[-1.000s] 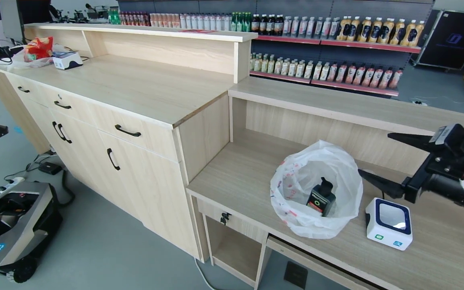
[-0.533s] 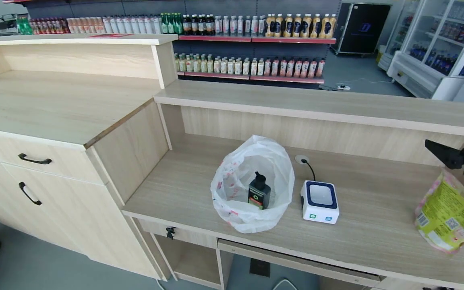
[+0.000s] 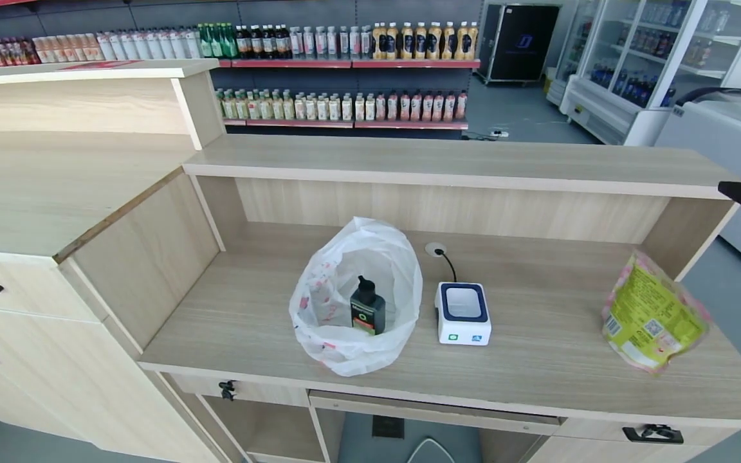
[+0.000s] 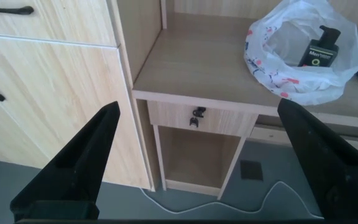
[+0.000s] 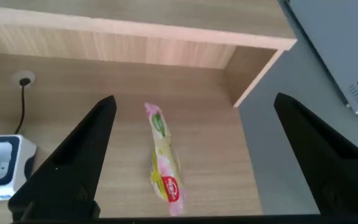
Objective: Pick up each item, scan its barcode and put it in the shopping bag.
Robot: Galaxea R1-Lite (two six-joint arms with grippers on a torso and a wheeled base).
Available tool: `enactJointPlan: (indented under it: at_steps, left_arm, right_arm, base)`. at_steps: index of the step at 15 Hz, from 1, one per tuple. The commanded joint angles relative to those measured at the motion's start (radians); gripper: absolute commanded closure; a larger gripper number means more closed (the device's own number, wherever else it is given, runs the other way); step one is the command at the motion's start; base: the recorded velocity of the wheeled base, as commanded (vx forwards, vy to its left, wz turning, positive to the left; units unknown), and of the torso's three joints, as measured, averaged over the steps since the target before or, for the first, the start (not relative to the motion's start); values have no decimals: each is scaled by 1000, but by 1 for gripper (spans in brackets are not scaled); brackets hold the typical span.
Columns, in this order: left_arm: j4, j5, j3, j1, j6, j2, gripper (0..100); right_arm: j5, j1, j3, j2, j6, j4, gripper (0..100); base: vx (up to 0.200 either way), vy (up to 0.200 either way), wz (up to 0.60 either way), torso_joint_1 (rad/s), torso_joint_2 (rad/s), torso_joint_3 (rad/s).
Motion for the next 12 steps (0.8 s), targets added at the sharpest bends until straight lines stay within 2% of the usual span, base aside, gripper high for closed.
enactJointPlan:
  at_steps: [1, 2, 3, 8, 12]
  left_arm:
    - [0, 0, 0, 0, 0, 0, 0]
    - [0, 0, 0, 0, 0, 0, 0]
    - [0, 0, 0, 0, 0, 0, 0]
    - [0, 0, 0, 0, 0, 0, 0]
    - [0, 0, 0, 0, 0, 0, 0]
  right_arm:
    - [16, -65, -148, 142, 6, 176, 0]
    - [20, -89, -192, 168, 7, 330, 0]
    - [20, -97, -205, 182, 7, 397, 0]
    - [13, -97, -269, 352, 6, 415, 0]
    - [19, -97, -271, 431, 1, 403, 0]
  base:
    - [0, 0, 0, 0, 0, 0]
    - [0, 0, 0, 0, 0, 0]
    - [0, 0, 0, 0, 0, 0]
    - [0, 0, 0, 0, 0, 0]
    - [0, 0, 0, 0, 0, 0]
